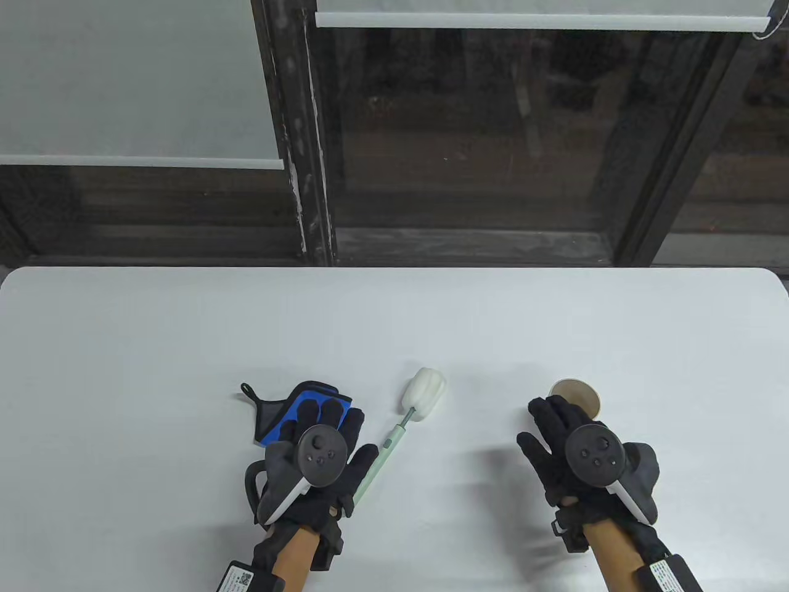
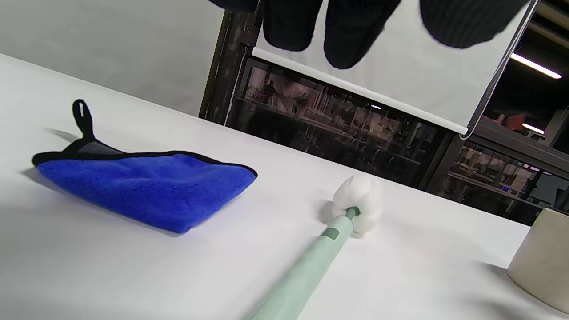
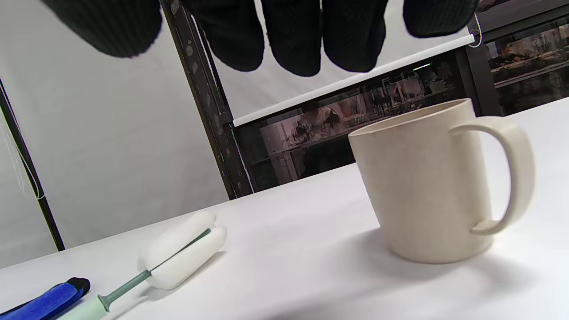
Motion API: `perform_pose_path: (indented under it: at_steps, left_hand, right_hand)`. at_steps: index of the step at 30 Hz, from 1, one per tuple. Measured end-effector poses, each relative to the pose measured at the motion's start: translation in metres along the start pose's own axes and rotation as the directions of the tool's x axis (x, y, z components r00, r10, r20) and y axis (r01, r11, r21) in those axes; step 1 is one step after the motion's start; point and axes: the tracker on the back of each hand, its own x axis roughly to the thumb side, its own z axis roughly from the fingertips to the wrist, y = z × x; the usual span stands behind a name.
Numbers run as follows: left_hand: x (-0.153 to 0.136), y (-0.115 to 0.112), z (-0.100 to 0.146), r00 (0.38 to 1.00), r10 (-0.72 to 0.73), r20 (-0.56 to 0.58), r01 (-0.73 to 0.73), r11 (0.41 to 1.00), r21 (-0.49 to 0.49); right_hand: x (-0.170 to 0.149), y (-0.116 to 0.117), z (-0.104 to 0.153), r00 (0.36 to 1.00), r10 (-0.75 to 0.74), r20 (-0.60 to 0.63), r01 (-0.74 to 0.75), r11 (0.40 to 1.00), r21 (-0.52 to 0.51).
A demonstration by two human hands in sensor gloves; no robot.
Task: Brush the water cup with the cup brush
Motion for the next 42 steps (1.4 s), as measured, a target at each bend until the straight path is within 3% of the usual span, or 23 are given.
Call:
perform_pose_path:
  at_steps: [11, 19, 26, 36, 42]
  left_hand:
    - [-0.001, -0.012, -0.006, 0.999, -0.003, -0.034, 0.001, 0.999, -0.042]
    - [0.01, -0.059, -0.022, 0.972, -0.218, -0.087, 0.192, 0.953, -0.236]
    - [0.012, -0.085, -0.027, 0.926, -0.362, -0.106, 0.312, 0.894, -0.323]
    - [0.016, -0.09, -0.03, 0.889, -0.445, -0.106, 0.393, 0.862, -0.321]
    - [0.012, -0.085, -0.029, 0.915, -0.385, -0.119, 0.332, 0.887, -0.32]
  right_hand:
    - [-0.001, -0.004, 0.0, 0.999, -0.034, 0.001, 0.034, 0.999, -0.005]
    - [-0.002, -0.004, 0.0, 0.998, -0.056, -0.007, 0.056, 0.998, -0.001]
    - [-0.004, -0.001, -0.001, 0.998, -0.064, -0.021, 0.065, 0.997, 0.034]
    - [-0.002, 0.001, -0.001, 0.997, -0.072, -0.029, 0.073, 0.995, 0.067]
    - [-0.002, 0.002, -0.002, 0.997, -0.074, -0.03, 0.077, 0.994, 0.078]
